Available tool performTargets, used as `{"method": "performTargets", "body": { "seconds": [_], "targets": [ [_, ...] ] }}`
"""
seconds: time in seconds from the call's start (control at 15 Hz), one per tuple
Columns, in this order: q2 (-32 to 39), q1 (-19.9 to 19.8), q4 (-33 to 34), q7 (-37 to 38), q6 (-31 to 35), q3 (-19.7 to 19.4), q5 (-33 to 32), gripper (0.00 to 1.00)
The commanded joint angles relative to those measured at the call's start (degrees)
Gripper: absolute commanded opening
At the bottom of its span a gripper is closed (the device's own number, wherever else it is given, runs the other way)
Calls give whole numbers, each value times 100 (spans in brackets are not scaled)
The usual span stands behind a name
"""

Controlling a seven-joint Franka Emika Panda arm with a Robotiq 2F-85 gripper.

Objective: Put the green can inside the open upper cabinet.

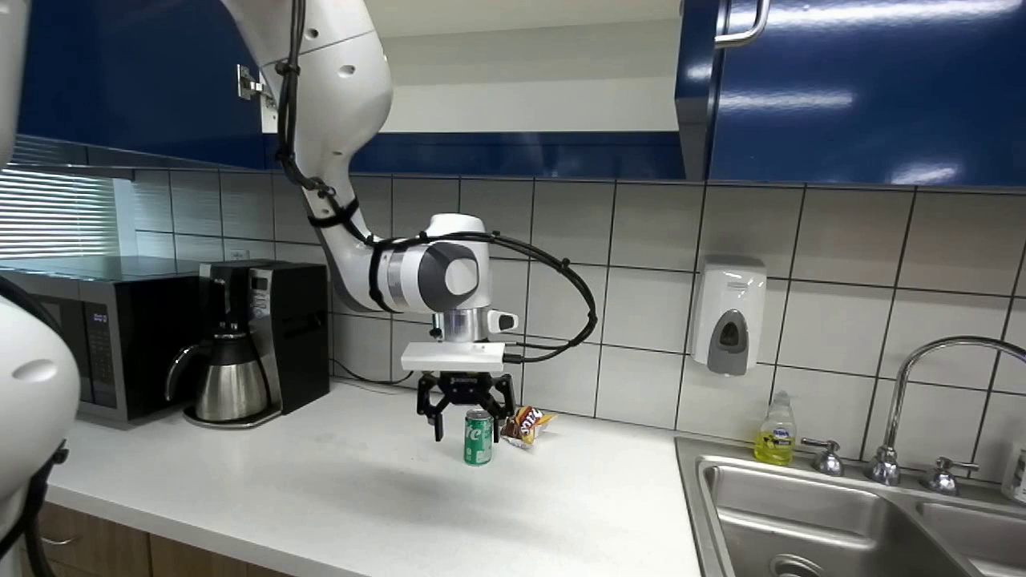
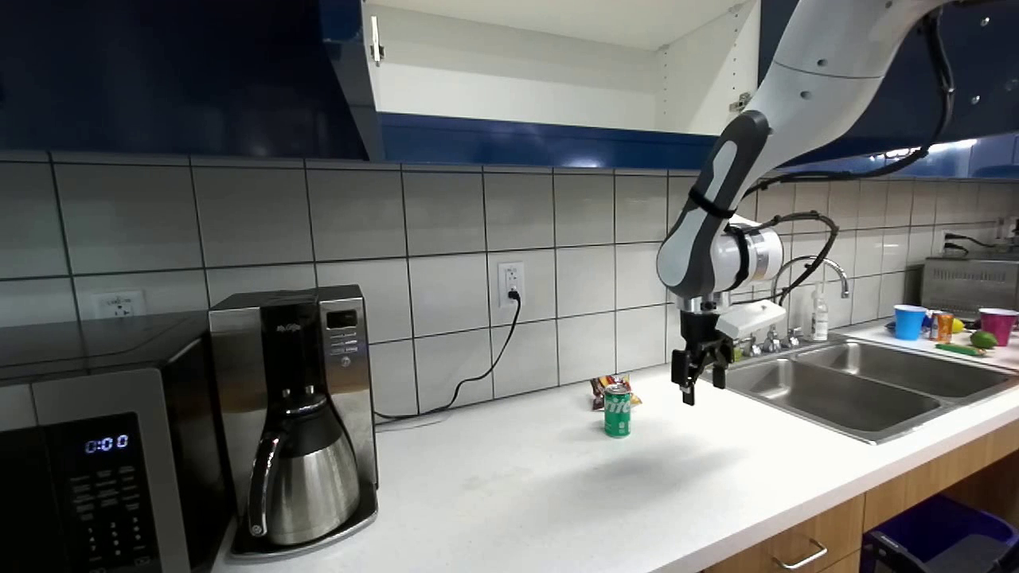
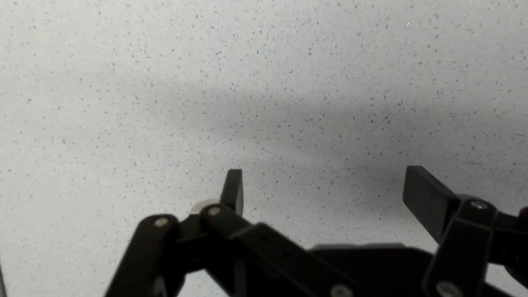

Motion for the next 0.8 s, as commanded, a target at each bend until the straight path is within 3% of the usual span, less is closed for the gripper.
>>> {"method": "performTargets", "body": {
  "seconds": [0.0, 0.73],
  "targets": [
    [632, -184, 316, 378, 558, 266, -37, 100],
    [1940, -47, 992, 1138, 2128, 361, -94, 100]
  ]
}}
